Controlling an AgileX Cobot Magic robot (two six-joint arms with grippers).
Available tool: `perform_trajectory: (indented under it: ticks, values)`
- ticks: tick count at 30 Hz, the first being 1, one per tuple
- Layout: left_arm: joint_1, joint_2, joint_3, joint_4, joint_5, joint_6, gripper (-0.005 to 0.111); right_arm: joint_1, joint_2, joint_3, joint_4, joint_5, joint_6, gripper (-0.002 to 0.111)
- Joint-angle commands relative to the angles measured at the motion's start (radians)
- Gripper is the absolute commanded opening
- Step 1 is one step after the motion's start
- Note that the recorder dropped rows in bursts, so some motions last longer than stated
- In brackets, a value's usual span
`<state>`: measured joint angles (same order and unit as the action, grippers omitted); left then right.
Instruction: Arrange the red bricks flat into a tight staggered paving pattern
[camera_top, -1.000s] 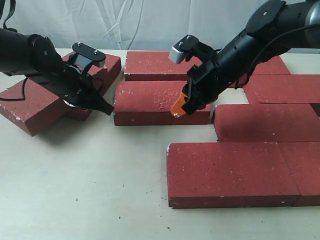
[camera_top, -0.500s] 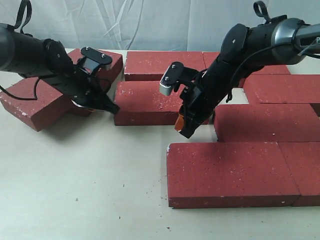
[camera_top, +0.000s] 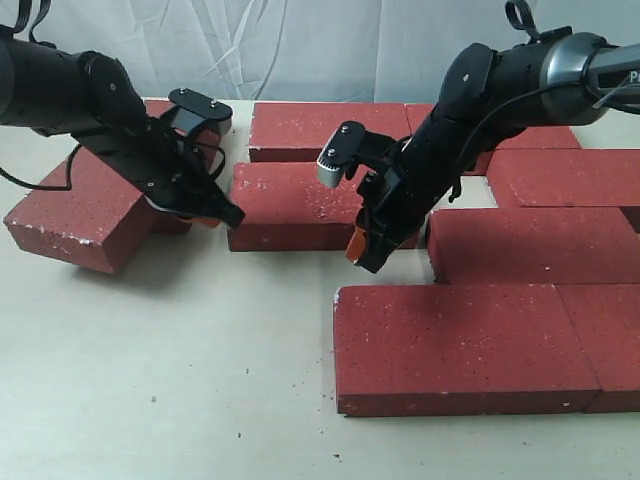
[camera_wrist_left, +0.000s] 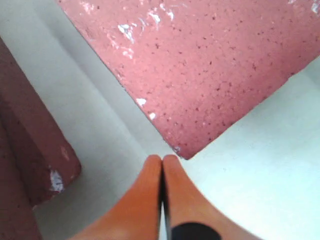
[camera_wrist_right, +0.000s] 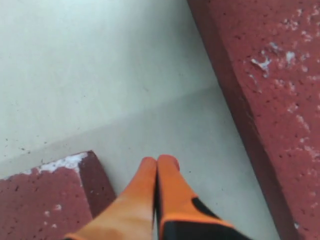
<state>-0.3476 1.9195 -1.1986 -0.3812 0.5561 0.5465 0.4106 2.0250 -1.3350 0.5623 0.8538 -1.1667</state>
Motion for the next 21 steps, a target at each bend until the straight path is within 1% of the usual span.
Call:
perform_trajectory:
  ticks: [1, 5, 8, 10, 14, 18, 21]
  values:
    - [-0.004, -0.016, -0.002, -0.018, 0.011, -0.007, 0.0, -0.001, -0.007, -0.016, 0.01, 0.026, 0.001, -0.001]
    - [-0.02, -0.002, 0.006, -0.025, -0.005, -0.003, 0.0, -0.001, 0.006, -0.016, -0.003, 0.026, 0.001, -0.001]
    - [-0.029, 0.023, 0.006, -0.012, -0.056, -0.003, 0.0, -0.001, 0.028, -0.016, -0.003, 0.002, 0.001, -0.001]
    - [-0.033, 0.029, 0.006, -0.015, -0.087, -0.003, 0.0, -0.001, 0.04, -0.016, -0.003, -0.028, 0.001, -0.001]
    - [-0.033, 0.042, 0.006, -0.02, -0.102, -0.003, 0.0, -0.001, 0.057, -0.016, -0.003, -0.091, 0.001, -0.001]
    - [-0.033, 0.071, 0.006, -0.037, -0.176, -0.003, 0.0, -0.001, 0.059, -0.016, -0.001, -0.142, 0.005, -0.001]
    - [-0.033, 0.085, 0.006, -0.037, -0.191, 0.007, 0.0, -0.001, 0.059, -0.016, -0.02, -0.18, 0.023, -0.001]
